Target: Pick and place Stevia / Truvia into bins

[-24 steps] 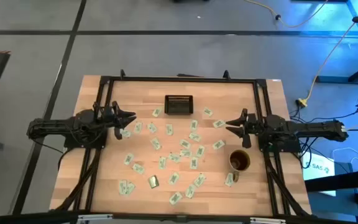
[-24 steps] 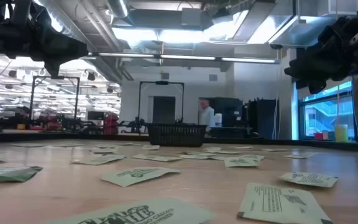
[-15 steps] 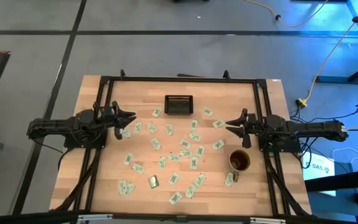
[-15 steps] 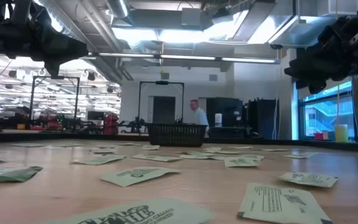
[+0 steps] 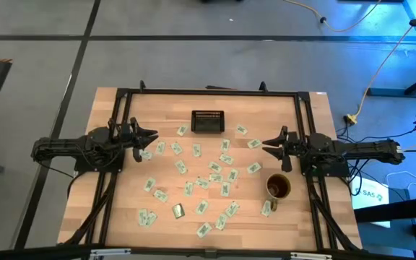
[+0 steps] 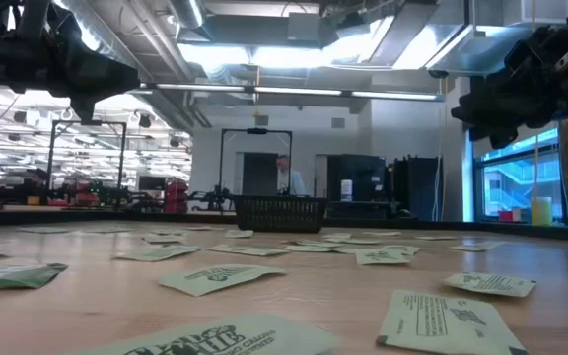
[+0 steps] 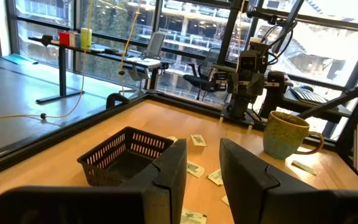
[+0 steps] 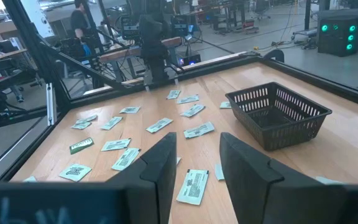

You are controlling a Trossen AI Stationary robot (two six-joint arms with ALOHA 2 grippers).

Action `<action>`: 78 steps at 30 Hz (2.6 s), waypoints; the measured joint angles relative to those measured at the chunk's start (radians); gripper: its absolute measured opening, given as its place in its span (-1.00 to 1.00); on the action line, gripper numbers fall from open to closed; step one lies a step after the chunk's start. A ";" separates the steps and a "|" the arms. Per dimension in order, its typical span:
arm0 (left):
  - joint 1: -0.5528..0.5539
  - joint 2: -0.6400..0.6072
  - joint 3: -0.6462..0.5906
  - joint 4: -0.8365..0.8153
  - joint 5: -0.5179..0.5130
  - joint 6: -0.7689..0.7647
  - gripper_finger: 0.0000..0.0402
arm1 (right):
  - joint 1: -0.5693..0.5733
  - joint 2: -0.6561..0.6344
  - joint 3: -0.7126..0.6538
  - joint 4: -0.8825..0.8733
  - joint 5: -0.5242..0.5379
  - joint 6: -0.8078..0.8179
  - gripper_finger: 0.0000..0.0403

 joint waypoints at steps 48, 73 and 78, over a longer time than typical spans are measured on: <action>0.000 0.000 0.000 0.000 0.000 0.000 -0.55 | -0.007 0.000 0.000 0.000 0.026 0.000 -0.37; 0.000 0.000 0.000 0.003 -0.079 0.000 -0.55 | -0.258 0.542 0.729 -0.581 0.293 0.169 -0.37; 0.000 0.000 0.000 0.005 -0.122 0.000 -0.55 | -0.373 0.836 0.904 -0.724 0.130 0.269 -0.37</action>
